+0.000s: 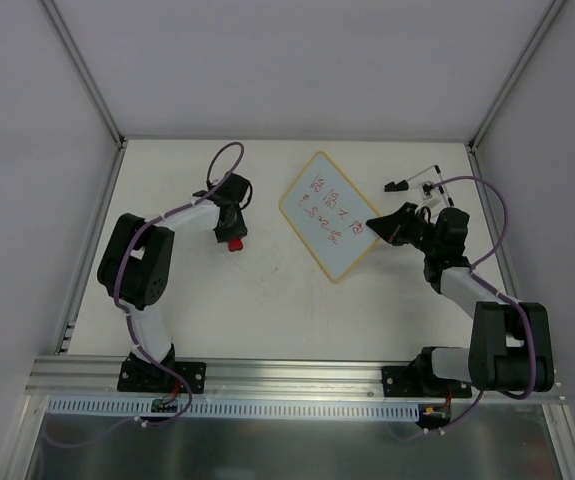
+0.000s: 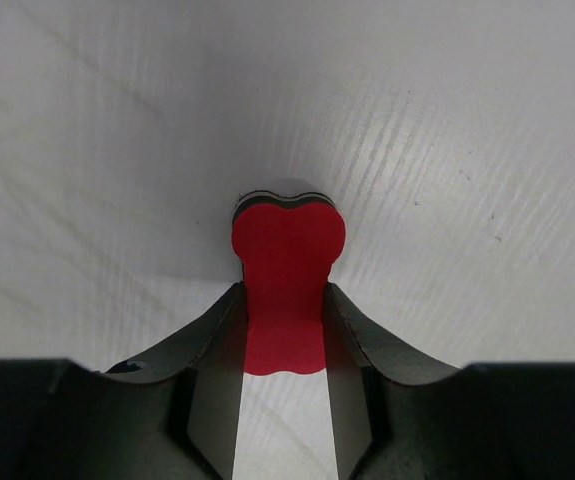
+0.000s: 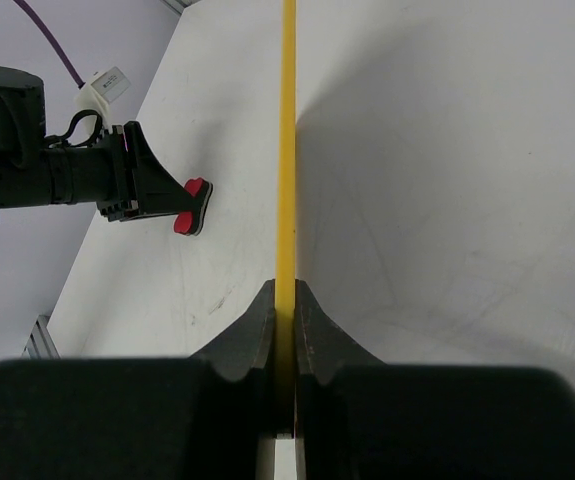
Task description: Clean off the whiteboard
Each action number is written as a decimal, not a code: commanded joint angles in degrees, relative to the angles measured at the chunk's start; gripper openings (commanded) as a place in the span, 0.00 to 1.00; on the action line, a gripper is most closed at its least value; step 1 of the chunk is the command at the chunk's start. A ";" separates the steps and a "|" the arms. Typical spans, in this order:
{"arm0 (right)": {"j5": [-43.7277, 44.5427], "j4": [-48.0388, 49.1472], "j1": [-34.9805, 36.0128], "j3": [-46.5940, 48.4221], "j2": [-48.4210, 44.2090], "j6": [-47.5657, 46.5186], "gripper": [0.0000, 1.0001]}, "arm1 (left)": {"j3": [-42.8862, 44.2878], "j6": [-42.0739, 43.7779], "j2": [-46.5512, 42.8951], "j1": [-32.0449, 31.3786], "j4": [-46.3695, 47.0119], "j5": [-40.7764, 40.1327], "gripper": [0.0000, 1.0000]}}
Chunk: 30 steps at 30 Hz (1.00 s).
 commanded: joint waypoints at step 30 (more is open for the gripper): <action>-2.34 9.06 3.68 0.03 -1.64 5.06 0.00 | 23.69 11.03 11.25 -9.01 21.40 21.40 0.18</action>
